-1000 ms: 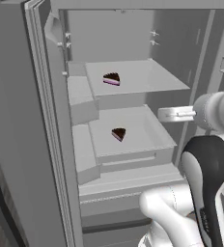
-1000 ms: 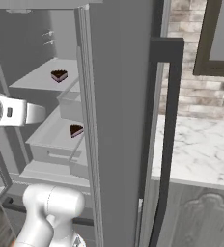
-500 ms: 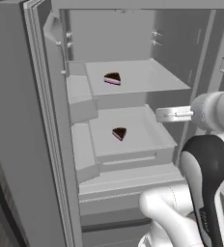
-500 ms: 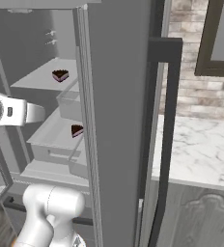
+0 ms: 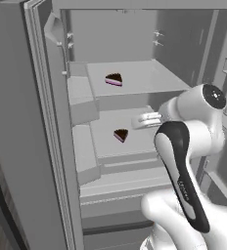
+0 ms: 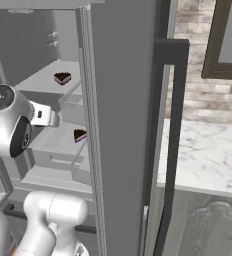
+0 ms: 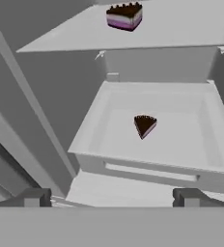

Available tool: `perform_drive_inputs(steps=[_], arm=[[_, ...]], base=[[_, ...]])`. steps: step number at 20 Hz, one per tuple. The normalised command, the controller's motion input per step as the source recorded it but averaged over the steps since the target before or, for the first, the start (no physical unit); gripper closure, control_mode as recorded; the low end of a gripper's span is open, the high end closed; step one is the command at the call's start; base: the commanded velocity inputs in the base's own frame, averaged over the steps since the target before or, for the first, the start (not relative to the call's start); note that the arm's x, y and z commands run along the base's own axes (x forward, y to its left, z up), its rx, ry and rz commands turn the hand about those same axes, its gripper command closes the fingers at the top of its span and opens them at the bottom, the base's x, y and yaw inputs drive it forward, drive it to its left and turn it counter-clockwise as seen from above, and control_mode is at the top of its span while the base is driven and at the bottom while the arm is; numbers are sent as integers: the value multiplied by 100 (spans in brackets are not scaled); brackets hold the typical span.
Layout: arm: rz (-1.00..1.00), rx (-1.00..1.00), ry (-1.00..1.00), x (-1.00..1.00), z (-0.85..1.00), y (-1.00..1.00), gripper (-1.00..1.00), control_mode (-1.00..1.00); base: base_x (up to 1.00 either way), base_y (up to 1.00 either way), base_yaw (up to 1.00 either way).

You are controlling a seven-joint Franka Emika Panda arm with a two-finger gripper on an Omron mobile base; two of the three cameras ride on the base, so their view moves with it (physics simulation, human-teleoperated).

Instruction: Take the cakes from the fridge and place them on the empty tray on the dining counter.

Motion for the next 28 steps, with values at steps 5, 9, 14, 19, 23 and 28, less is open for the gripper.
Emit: perform_drive_inputs(steps=[5,9,14,19,23,28], arm=[[-7,-4,21,54,-24,14,-100,-100],[-7,-4,18,44,-18,0,-100,-100],[0,-9,1,25,-37,0,-100,-100],[0,-5,0,16,-39,-4,-100,-100],[0,0,0,20,-35,-15,-100,-100],[0,0,0,29,-35,-19,-100,-100]], base=[[0,0,0],[0,0,0],[0,0,0],[0,0,0],[0,0,0],[0,0,0]])
